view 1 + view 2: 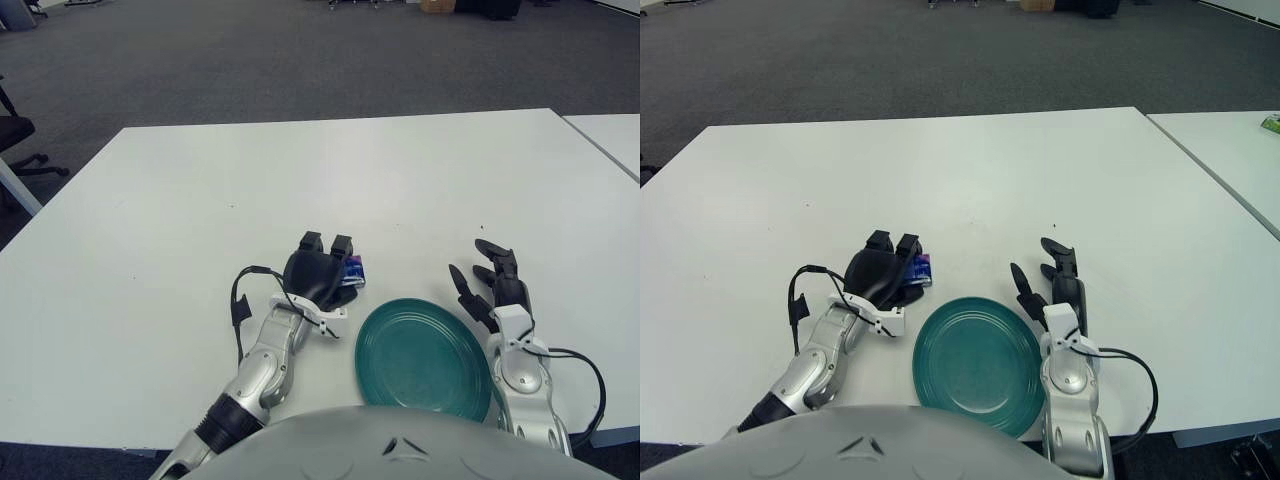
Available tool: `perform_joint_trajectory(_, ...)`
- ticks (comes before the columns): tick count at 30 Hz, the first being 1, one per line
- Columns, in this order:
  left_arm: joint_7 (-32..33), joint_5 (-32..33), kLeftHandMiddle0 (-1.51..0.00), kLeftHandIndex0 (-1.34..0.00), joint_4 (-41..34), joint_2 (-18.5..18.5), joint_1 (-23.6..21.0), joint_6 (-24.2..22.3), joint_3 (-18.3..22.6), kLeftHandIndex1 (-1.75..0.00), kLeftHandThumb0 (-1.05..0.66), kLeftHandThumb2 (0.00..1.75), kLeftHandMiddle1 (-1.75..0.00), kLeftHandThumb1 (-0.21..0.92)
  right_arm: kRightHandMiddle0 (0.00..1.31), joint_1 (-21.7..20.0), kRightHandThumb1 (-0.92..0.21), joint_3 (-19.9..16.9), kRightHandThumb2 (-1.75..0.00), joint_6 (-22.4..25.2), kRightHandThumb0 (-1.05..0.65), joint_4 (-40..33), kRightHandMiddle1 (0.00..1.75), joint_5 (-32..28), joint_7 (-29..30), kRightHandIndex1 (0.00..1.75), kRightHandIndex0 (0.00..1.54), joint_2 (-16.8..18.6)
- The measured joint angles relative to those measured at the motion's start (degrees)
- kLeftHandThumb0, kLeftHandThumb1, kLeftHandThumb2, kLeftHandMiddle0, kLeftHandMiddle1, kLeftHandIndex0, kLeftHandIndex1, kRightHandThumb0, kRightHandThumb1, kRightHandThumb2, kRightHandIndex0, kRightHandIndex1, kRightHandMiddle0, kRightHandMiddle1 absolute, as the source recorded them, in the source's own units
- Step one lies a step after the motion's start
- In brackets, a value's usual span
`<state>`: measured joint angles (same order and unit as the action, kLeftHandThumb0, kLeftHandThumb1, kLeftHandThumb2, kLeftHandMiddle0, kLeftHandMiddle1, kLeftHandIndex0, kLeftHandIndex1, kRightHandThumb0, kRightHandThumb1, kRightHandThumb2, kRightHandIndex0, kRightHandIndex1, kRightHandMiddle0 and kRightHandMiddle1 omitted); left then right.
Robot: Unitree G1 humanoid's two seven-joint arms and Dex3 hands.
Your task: Put the gum into the plate.
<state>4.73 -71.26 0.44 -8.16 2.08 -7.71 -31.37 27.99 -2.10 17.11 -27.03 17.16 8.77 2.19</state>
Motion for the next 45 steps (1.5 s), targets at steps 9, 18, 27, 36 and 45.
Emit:
perform_joint_trajectory(9,0.59,1.84,-0.83,-0.54,-0.21,-2.24,-1.33,0.90,-0.53,-1.75,-0.44,1.21,-1.75,0.40,0.00,1.01,-0.78,-2.64,-0.58,-3.60,-0.43,0.44,0.89,-2.82,0.82,0.93,0.37,1.34)
perform_joint_trajectory(18,1.19,4.25,-0.93,-0.55,-0.73,-4.77,-1.45,2.74,-0.43,-1.75,-0.44,1.23,-1.75,0.38,0.00,1.21,-0.76,-5.11,-0.62,-6.72,-0.40,2.08,0.91,-5.19,0.76,0.99,0.45,1.58)
perform_joint_trajectory(27,0.54,9.37,-1.05,-0.56,-1.92,-8.28,-1.41,6.58,0.49,-1.75,-0.45,1.24,-1.75,0.37,0.00,1.17,-0.76,-6.35,-0.64,-9.86,-0.39,3.98,0.90,-6.75,0.34,1.03,0.44,1.54)
perform_joint_trajectory(36,-6.67,13.13,-1.11,-0.57,-12.05,-11.14,-1.15,7.07,3.91,-1.75,-0.45,1.26,-1.75,0.36,0.00,0.96,-0.77,-6.92,-0.64,-10.60,-0.40,4.77,0.88,-7.15,-0.24,1.03,0.43,1.48)
perform_joint_trajectory(45,-7.04,17.20,-1.14,-0.54,-22.99,-9.18,-3.37,11.43,6.23,-1.75,-0.44,1.22,-1.75,0.39,0.00,0.48,-0.77,-7.34,-0.64,-10.43,-0.39,5.54,0.89,-6.84,-0.17,1.01,0.41,1.40)
